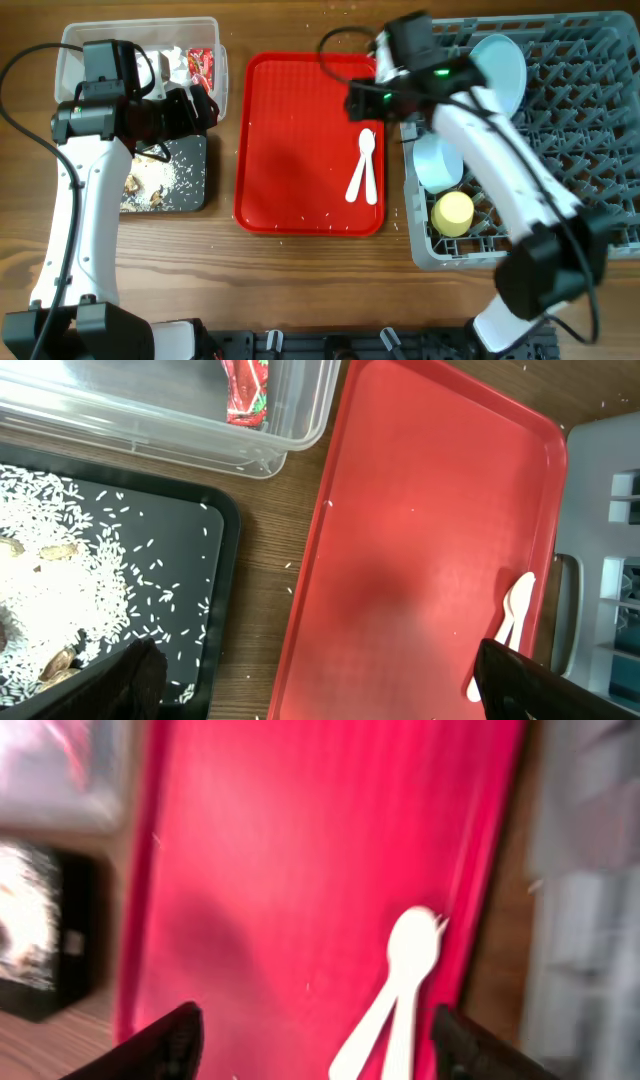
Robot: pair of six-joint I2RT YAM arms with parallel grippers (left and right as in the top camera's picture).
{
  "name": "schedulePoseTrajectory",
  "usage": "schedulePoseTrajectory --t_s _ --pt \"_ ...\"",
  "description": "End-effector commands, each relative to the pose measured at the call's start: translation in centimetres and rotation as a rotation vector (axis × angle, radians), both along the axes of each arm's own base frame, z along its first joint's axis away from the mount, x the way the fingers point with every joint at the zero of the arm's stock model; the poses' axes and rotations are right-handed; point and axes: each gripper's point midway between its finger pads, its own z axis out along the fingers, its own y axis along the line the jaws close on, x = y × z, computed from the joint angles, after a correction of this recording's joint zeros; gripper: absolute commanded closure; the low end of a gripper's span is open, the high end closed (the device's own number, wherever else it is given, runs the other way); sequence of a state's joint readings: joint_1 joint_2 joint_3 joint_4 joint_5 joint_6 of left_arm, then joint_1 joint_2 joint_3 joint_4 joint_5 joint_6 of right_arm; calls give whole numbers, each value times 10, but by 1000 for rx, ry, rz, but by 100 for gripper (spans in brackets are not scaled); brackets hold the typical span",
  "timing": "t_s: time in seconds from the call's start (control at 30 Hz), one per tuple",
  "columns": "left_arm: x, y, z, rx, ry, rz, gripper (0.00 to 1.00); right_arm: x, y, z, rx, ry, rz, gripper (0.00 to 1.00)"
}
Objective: Sort waste into correct bins and load items into the dishwasher rack
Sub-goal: 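Move the right gripper to the white spoon and fork and grasp them, then carry the spoon and fork into the dish rack and release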
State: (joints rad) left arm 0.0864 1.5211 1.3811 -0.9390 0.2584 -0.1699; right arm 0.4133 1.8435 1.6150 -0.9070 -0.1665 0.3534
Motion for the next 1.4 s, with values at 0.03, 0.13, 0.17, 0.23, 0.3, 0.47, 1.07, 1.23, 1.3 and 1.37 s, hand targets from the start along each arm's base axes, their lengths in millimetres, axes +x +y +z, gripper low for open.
schedulePoseTrajectory --t_s 0.03,0.13,0.17,0.23,0.3,0.47,1.07,1.23,1.3,1.37 --pt "3 2 6 9 -20 1 0 -15 0 -63 -154 153 -96 37" --pt "3 2 6 9 -20 1 0 -24 -2 -94 -194 242 -127 42" --pt "3 2 6 9 -20 1 0 -25 -4 -103 -211 262 -137 43" --pt "3 2 6 9 -20 1 0 -28 -11 -118 -254 293 -153 46" --pt "3 2 6 9 -20 1 0 -29 -15 -123 -280 305 -170 47" --pt "3 2 6 9 -20 1 0 -31 -17 -126 -290 314 -170 52" --pt "3 2 6 9 -19 1 0 -42 -20 -164 -202 464 -7 67" --pt "3 2 6 9 -20 1 0 -46 -22 -167 -213 474 31 91" --pt "3 2 6 9 -20 1 0 -45 -21 -164 -213 474 31 96" --pt "3 2 6 9 -20 1 0 -43 -21 -161 -212 471 32 96"
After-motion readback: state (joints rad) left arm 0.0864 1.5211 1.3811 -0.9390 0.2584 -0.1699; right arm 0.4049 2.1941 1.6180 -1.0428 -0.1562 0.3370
